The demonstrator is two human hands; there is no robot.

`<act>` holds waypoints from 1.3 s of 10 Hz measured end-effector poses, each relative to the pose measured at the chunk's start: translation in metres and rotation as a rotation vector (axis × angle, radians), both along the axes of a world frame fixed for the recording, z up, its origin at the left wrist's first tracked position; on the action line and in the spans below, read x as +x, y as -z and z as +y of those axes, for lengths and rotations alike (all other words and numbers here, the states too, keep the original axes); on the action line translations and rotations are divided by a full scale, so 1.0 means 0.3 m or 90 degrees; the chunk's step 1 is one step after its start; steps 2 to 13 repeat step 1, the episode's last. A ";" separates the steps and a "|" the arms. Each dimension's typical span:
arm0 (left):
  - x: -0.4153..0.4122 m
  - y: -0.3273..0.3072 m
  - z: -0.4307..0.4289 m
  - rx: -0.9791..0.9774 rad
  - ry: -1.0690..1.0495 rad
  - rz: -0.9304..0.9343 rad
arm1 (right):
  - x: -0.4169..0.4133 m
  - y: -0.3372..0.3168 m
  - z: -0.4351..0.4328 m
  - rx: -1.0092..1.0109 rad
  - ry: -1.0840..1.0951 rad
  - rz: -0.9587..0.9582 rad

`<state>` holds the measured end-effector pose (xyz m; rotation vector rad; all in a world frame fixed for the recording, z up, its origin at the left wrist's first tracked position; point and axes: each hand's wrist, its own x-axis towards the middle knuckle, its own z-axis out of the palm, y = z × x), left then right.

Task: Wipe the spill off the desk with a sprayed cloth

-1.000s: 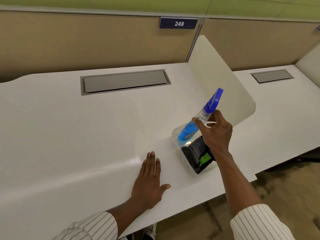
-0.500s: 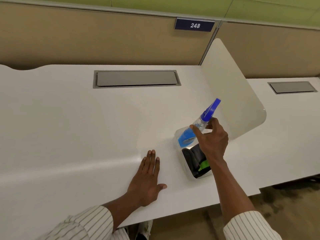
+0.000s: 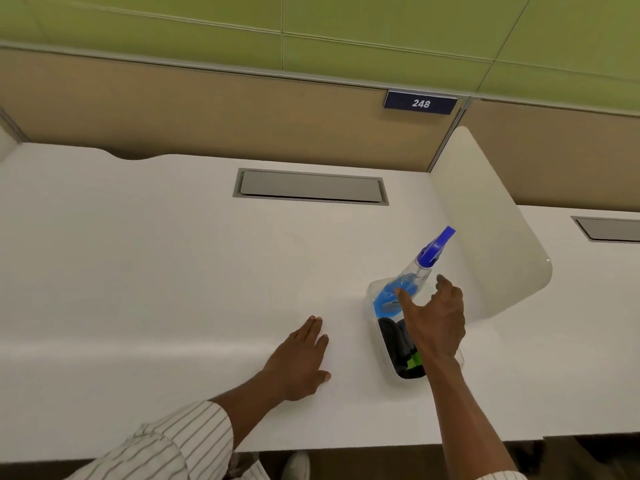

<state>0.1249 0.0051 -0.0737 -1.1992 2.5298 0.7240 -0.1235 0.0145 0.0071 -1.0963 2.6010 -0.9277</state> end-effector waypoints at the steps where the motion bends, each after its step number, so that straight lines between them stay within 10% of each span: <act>1: 0.046 -0.064 -0.001 -0.054 -0.034 0.012 | 0.058 -0.032 0.056 -0.036 0.036 0.036; 13: 0.046 -0.064 -0.001 -0.054 -0.034 0.012 | 0.058 -0.032 0.056 -0.036 0.036 0.036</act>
